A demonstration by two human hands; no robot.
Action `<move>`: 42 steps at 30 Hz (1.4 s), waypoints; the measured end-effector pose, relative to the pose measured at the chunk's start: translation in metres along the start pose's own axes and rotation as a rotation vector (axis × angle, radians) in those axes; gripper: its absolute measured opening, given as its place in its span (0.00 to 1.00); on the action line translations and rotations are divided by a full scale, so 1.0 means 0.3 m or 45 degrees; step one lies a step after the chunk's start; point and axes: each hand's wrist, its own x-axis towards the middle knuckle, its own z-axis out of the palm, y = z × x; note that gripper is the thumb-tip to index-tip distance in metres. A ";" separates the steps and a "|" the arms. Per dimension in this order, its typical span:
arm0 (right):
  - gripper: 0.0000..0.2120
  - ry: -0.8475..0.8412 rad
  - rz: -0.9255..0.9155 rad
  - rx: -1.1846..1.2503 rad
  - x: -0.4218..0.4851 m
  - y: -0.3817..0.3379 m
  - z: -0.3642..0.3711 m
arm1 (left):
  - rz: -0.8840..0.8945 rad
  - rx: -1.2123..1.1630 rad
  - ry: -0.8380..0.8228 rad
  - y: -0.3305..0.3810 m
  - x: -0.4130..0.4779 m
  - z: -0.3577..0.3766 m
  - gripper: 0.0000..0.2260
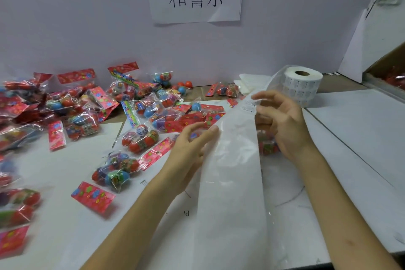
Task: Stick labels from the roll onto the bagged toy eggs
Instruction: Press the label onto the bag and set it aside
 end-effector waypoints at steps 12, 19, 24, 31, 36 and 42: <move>0.13 -0.302 0.038 -0.359 -0.016 0.021 0.007 | -0.061 -0.032 -0.071 -0.022 0.022 -0.023 0.35; 0.23 -0.287 0.004 -0.572 -0.018 0.031 0.026 | -0.014 -0.098 -0.242 -0.026 0.020 -0.016 0.34; 0.18 -0.190 -0.072 -0.874 -0.020 0.036 0.015 | 0.032 -0.098 -0.307 -0.030 0.023 -0.013 0.35; 0.19 -0.175 -0.256 -0.914 -0.035 0.023 0.020 | 0.063 -0.155 -0.208 -0.031 0.029 -0.009 0.33; 0.12 -0.106 -0.483 -1.011 -0.038 0.035 0.031 | 0.049 -0.187 -0.153 -0.025 0.023 0.003 0.28; 0.13 -0.081 -0.558 -1.186 -0.027 0.057 0.034 | 0.039 -0.190 -0.169 -0.020 0.015 0.001 0.25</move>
